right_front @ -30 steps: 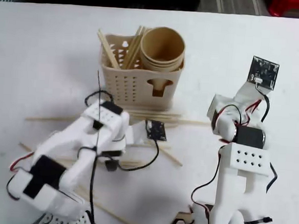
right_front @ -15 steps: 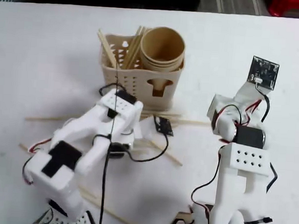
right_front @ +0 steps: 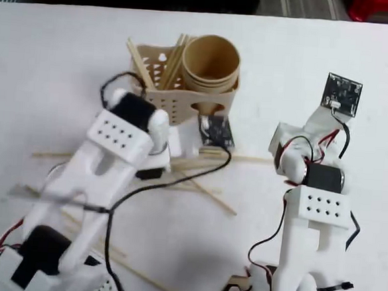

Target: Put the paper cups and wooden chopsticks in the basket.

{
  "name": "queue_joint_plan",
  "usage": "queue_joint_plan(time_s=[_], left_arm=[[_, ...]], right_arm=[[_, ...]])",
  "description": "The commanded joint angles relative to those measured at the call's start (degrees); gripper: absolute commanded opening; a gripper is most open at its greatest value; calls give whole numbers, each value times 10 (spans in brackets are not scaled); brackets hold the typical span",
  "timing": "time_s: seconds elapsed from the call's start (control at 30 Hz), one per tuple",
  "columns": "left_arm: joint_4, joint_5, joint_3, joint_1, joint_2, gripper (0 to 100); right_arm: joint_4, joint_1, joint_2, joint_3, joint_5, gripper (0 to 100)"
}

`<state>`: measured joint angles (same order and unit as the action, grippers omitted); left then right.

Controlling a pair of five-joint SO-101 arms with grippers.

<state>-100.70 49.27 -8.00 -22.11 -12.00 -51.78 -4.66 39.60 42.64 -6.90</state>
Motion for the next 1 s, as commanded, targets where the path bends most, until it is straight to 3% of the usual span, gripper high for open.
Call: queue_joint_plan(time_s=[0.0,0.37,0.63,0.97], left_arm=[[-13,-42,128,-2,-49,23],[23,-180,409,-4,-49,22],[210,-316,455,-2,-49,22],[407,-356,410,1,-31,22]], right_arm=[[7,-5,16,-4,-2,19],[8,-5,15,-4,-2,19],[7,-5,15,-4,-2,19],[7,-5,14,-3,-3,19]])
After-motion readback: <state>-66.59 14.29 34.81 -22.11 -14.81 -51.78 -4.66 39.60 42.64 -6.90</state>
